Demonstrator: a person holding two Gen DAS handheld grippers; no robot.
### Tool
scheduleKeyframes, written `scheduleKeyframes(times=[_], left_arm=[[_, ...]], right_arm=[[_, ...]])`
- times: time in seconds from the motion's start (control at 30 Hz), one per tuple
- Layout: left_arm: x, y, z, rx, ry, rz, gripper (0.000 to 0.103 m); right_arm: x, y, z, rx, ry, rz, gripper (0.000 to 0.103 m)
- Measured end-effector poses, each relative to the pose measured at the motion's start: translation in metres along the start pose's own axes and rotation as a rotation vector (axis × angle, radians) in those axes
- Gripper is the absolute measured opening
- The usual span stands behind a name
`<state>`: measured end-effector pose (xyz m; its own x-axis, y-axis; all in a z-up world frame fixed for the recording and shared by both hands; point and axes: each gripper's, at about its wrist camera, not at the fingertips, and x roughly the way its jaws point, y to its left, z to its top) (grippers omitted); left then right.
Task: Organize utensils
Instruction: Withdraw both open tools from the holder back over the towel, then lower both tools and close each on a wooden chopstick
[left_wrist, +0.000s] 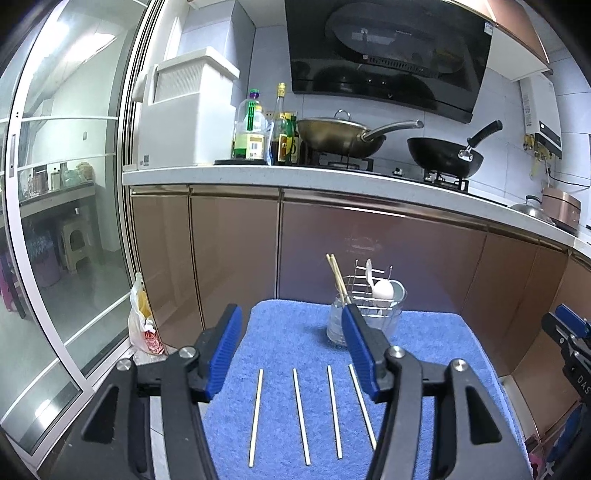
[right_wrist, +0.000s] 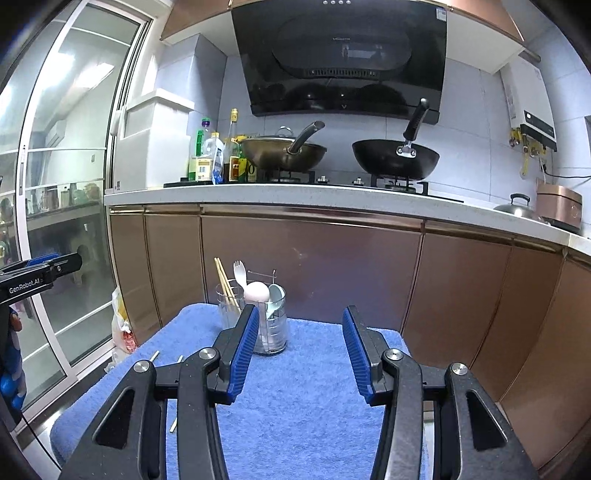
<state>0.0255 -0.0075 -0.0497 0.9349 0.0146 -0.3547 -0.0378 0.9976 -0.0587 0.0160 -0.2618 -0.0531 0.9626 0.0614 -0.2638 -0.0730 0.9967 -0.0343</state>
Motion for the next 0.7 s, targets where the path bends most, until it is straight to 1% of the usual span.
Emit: scheduleKeyframes(times=[0.13, 0.2, 0.3, 0.4, 0.47, 0.5, 0.53, 0.57, 0.63, 0.67, 0.7], left_arm=[[0.014, 0.009, -0.004, 0.009, 0.042, 0.023, 0.054], [0.026, 0.015, -0.006, 0.007, 0.091, 0.018, 0.054], [0.051, 0.026, -0.011, -0.036, 0.214, -0.056, 0.054], [0.086, 0.030, -0.018, -0.060, 0.341, -0.111, 0.054], [0.107, 0.030, -0.025, -0.064, 0.409, -0.140, 0.053], [0.124, 0.030, -0.030, -0.071, 0.461, -0.155, 0.053], [0.134, 0.029, -0.033, -0.075, 0.493, -0.169, 0.053], [0.151, 0.028, -0.039, -0.082, 0.549, -0.190, 0.053], [0.178, 0.024, -0.050, -0.099, 0.634, -0.213, 0.052], [0.193, 0.022, -0.056, -0.101, 0.678, -0.231, 0.050], [0.203, 0.020, -0.061, -0.103, 0.709, -0.233, 0.046]], right_arm=[[0.012, 0.001, -0.004, 0.001, 0.033, 0.022, 0.048], [0.023, 0.000, -0.005, 0.011, 0.063, 0.051, 0.048], [0.041, 0.002, -0.008, 0.035, 0.121, 0.118, 0.048], [0.075, 0.008, -0.013, 0.067, 0.219, 0.225, 0.043], [0.096, 0.016, -0.018, 0.073, 0.279, 0.266, 0.031], [0.111, 0.020, -0.021, 0.081, 0.322, 0.298, 0.029], [0.120, 0.023, -0.025, 0.088, 0.350, 0.320, 0.026], [0.134, 0.028, -0.029, 0.099, 0.391, 0.350, 0.024], [0.158, 0.038, -0.036, 0.098, 0.461, 0.378, 0.023], [0.171, 0.045, -0.040, 0.092, 0.496, 0.390, 0.023], [0.181, 0.050, -0.044, 0.086, 0.527, 0.401, 0.023]])
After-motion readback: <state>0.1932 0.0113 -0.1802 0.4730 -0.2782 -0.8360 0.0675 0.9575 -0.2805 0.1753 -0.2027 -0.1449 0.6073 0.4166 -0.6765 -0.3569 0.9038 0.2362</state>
